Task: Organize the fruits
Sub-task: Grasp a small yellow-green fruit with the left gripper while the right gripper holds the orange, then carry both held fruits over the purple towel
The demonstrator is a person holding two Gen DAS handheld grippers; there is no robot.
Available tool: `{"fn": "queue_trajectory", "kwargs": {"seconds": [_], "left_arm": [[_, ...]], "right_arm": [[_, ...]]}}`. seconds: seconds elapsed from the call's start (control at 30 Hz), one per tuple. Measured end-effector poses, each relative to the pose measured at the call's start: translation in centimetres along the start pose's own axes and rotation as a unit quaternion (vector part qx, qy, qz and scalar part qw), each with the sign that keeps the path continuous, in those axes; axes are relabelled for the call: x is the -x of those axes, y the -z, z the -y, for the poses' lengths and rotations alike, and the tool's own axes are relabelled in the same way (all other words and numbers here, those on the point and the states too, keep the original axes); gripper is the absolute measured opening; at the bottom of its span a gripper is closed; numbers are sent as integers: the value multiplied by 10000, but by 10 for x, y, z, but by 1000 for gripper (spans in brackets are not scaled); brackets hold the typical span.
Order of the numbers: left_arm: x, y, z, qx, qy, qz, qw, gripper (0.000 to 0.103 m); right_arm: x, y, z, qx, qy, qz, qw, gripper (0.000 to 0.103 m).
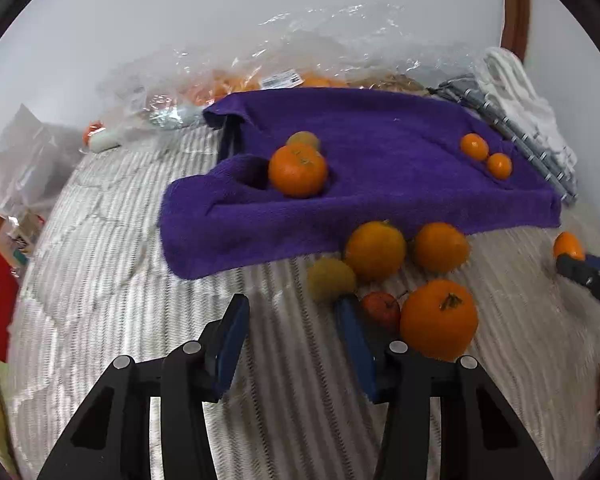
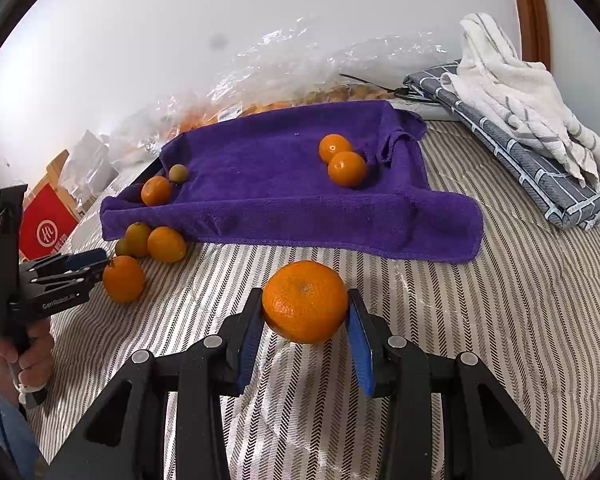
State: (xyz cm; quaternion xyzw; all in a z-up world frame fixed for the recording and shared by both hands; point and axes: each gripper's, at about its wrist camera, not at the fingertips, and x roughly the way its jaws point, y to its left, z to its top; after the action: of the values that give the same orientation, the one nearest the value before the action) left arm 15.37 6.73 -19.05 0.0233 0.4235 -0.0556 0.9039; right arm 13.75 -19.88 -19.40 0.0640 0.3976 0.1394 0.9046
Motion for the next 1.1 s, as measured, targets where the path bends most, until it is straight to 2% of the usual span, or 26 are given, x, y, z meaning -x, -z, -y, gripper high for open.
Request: {"fn": "queue_trajectory", "kwargs": {"seconds": [0.07, 0.17, 0.33, 0.37, 0.43, 0.53, 0.63, 0.87, 1.1], "left_arm": [[-2, -1, 1, 43, 172, -18, 9998, 44], [-5, -2, 8, -90, 93, -14, 9999, 44], [-9, -6, 8, 54, 176, 2, 9998, 42], [-8, -5, 9, 23, 192, 11, 9998, 40], [-8, -5, 10, -10, 264, 23, 9996, 27], [-7, -4, 9, 11, 302, 41, 9995, 25], [-4, -3, 3, 160, 438, 131, 9988, 25], [9, 3, -29, 946, 713, 508, 9917, 25], [33, 12, -38, 848, 381, 441, 9947, 25]], "right_arm": [[-1, 0, -1, 26, -17, -30, 10000, 40], [-2, 0, -3, 57, -23, -50, 10000, 40], [-1, 1, -3, 41, -29, -55, 10000, 40], [-2, 1, -2, 44, -25, -59, 10000, 40], [-2, 1, -3, 55, 3, -68, 10000, 40], [-3, 1, -4, 91, -2, -94, 9999, 40], [-4, 1, -6, 128, 29, -115, 9998, 40], [-4, 0, -5, 183, 36, -107, 9998, 40], [0, -4, -7, 314, 224, -181, 9991, 40]]}}
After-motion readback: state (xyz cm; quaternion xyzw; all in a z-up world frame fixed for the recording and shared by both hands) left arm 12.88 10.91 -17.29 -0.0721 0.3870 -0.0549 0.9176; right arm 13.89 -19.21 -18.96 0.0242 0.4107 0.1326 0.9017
